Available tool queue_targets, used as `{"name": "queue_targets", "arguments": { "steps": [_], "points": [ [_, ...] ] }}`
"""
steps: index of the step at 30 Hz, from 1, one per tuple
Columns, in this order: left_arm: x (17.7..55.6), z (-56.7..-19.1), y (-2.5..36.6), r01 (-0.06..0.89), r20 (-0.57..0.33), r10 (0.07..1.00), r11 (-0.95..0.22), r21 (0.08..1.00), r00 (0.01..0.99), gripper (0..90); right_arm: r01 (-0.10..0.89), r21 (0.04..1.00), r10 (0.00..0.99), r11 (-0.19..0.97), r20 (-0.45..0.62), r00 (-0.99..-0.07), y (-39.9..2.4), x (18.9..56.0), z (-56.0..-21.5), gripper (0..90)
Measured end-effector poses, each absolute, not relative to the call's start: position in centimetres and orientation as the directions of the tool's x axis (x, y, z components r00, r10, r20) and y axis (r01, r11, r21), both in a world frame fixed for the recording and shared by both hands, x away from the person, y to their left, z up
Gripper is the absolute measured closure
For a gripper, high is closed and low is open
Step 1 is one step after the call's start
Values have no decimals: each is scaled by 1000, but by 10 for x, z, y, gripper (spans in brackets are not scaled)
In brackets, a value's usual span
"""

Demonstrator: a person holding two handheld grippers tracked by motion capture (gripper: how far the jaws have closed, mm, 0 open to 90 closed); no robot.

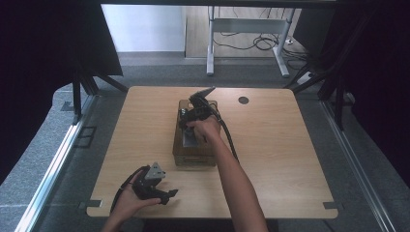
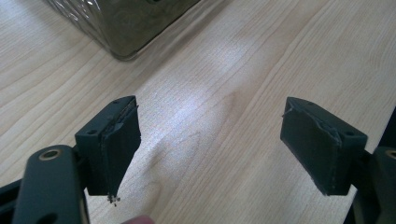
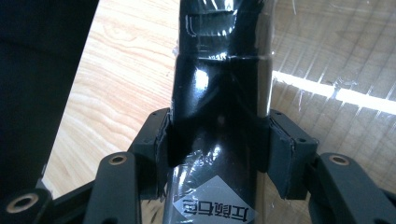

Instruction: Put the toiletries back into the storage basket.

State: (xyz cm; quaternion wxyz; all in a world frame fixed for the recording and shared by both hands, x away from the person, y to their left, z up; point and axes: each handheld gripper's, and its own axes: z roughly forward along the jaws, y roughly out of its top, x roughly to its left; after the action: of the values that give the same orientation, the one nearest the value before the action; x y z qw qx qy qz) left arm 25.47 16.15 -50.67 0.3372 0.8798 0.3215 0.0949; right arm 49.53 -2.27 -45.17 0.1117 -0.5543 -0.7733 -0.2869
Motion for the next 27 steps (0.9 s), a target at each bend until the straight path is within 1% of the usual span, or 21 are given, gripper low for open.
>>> {"name": "queue_targets", "arguments": {
  "steps": [7,14,27],
  "points": [
    [254,-505,161,496,-47,625,-568,657,779,203,940,299,806,167,507,-305,-25,496,-464,463],
    [255,-506,161,498,-49,625,-569,654,779,203,948,276,817,158,503,-282,-24,495,-473,463],
    [255,-506,162,499,-51,625,-568,655,779,203,955,265,829,137,497,-257,-23,494,-484,461]
  ]
}}
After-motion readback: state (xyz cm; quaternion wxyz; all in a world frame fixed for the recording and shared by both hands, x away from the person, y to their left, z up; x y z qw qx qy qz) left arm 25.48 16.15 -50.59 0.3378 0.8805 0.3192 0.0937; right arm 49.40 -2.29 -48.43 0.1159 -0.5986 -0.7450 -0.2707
